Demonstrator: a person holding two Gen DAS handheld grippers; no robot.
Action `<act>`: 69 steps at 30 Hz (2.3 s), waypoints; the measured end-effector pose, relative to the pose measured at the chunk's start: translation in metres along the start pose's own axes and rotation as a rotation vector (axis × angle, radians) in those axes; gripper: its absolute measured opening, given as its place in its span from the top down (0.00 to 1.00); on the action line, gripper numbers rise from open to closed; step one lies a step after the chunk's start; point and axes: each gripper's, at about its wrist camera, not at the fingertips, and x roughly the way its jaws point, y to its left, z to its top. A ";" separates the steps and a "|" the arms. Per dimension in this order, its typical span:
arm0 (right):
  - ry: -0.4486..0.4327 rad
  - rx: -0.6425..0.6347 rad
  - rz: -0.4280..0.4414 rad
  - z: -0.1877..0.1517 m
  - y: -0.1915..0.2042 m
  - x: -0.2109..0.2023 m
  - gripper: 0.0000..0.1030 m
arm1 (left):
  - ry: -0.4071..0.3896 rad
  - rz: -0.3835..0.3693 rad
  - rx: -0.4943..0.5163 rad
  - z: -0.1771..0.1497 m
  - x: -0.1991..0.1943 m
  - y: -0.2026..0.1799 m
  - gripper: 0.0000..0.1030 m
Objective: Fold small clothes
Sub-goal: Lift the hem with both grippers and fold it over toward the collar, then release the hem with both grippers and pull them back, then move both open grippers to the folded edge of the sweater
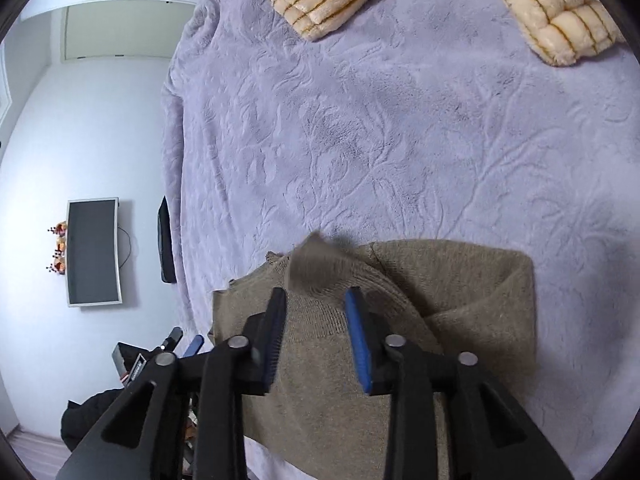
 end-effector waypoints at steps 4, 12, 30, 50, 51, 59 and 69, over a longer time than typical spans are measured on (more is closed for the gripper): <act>-0.027 -0.094 -0.021 -0.012 0.019 -0.021 0.48 | 0.007 0.189 0.210 -0.010 -0.012 -0.015 0.47; 0.116 -0.276 -0.161 -0.051 0.034 0.015 0.54 | 0.135 0.435 0.357 -0.070 0.035 -0.011 0.47; -0.077 -0.201 -0.433 -0.042 -0.010 -0.054 0.53 | 0.108 0.538 0.279 -0.108 -0.018 0.024 0.47; 0.187 -0.295 -0.462 -0.212 0.000 -0.032 0.37 | 0.226 0.519 0.211 -0.224 -0.061 0.008 0.16; 0.197 -0.298 -0.462 -0.216 0.001 -0.031 0.35 | 0.228 0.521 0.201 -0.227 -0.064 0.006 0.16; 0.237 -0.335 -0.434 -0.234 0.011 -0.030 0.23 | 0.214 0.553 0.179 -0.248 -0.079 -0.019 0.16; 0.241 -0.409 -0.453 -0.242 0.032 -0.015 0.18 | 0.212 0.533 0.150 -0.256 -0.083 -0.025 0.16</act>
